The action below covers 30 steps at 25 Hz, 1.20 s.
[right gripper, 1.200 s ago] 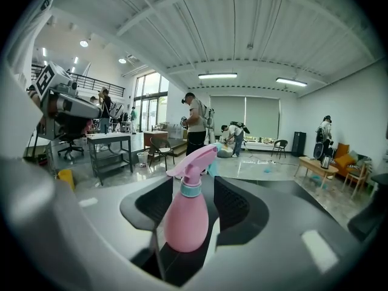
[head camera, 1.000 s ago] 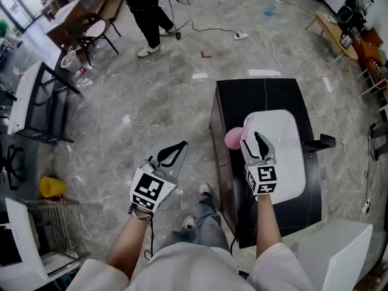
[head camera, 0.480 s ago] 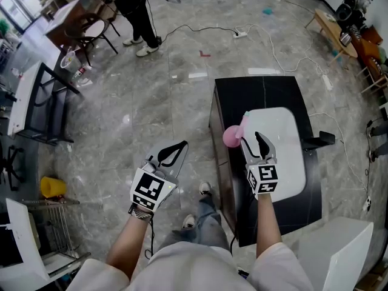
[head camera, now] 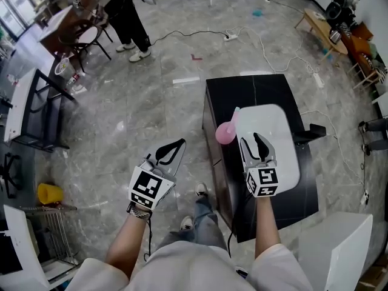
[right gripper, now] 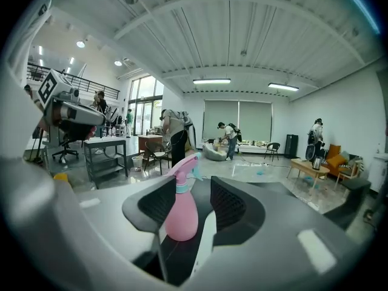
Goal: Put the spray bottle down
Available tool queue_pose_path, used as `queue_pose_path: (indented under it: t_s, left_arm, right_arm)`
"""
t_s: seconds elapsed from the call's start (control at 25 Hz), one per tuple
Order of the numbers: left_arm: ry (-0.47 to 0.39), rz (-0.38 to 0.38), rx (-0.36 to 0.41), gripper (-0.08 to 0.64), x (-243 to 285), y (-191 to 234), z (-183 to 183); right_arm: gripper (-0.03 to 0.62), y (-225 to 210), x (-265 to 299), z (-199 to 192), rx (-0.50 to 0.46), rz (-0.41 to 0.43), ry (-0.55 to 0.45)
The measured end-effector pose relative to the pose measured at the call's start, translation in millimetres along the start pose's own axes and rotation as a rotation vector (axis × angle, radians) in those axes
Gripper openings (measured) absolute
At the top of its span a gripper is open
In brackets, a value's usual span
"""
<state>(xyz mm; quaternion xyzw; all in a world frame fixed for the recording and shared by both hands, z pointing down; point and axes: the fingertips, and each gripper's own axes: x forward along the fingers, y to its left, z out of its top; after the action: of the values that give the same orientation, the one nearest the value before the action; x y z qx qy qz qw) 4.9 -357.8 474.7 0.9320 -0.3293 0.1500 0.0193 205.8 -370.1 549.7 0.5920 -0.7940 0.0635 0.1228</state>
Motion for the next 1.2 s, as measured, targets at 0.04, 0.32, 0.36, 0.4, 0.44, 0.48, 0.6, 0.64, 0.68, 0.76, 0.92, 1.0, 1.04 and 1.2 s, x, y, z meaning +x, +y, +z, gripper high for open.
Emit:
queue_pose_path:
  t_s: [0.04, 0.32, 0.36, 0.4, 0.44, 0.48, 0.6, 0.64, 0.68, 0.76, 0.92, 1.0, 1.04, 1.2]
  left_arm:
    - [-0.005, -0.002, 0.003, 0.005, -2.0, -2.6, 2.2]
    - [-0.065, -0.020, 0.023, 0.005, -21.5, -21.7, 28.1]
    - [-0.071, -0.021, 0.027, 0.005, -24.4, -24.1, 30.1]
    - [-0.076, -0.022, 0.030, 0.005, -27.2, -26.5, 31.2]
    - [-0.081, -0.022, 0.034, 0.005, -30.2, -29.0, 32.2]
    - [-0.086, -0.022, 0.037, 0.005, -33.4, -31.3, 34.0]
    - [-0.111, -0.028, 0.047, 0.005, -42.3, -37.6, 44.6]
    - [-0.118, -0.030, 0.051, 0.005, -45.4, -39.6, 47.9]
    - [-0.124, -0.032, 0.054, 0.005, -48.9, -41.7, 50.8]
    - [-0.134, -0.037, 0.062, 0.005, -57.0, -45.8, 56.5]
    - [-0.162, -0.039, 0.079, 0.005, -71.2, -53.9, 67.6]
    - [-0.175, -0.040, 0.089, 0.005, -77.9, -58.9, 72.9]
    - [-0.182, -0.042, 0.095, 0.005, -81.4, -61.5, 76.1]
    - [-0.216, -0.045, 0.120, 0.005, -96.7, -68.9, 91.5]
  right_arm:
    - [0.182, 0.7, -6.8, 4.1, -0.001, -0.006, -0.004]
    - [0.068, -2.0, -59.0, 35.5, 0.002, -0.110, -0.024]
    - [0.044, -1.8, -66.9, 39.8, 0.007, -0.120, -0.030]
    - [0.021, -0.8, -74.8, 44.0, 0.008, -0.127, -0.036]
    - [0.013, 0.8, -82.4, 48.2, 0.007, -0.130, -0.042]
    - [0.008, 2.8, -89.6, 52.4, 0.004, -0.130, -0.047]
    - [0.006, 8.4, -109.3, 66.0, -0.002, -0.132, -0.061]
    - [0.006, 9.8, -116.3, 71.0, 0.001, -0.134, -0.066]
    - [0.006, 11.5, -123.5, 76.2, 0.005, -0.136, -0.072]
    - [0.006, 16.7, -138.3, 87.4, 0.009, -0.140, -0.090]
    - [0.006, 29.2, -166.0, 109.6, -0.007, -0.140, -0.128]
    - [0.006, 34.5, -179.5, 120.0, -0.012, -0.142, -0.147]
    - [0.006, 37.2, -186.3, 125.2, -0.014, -0.144, -0.158]
    - [0.006, 51.2, -210.7, 148.1, -0.025, -0.152, -0.199]
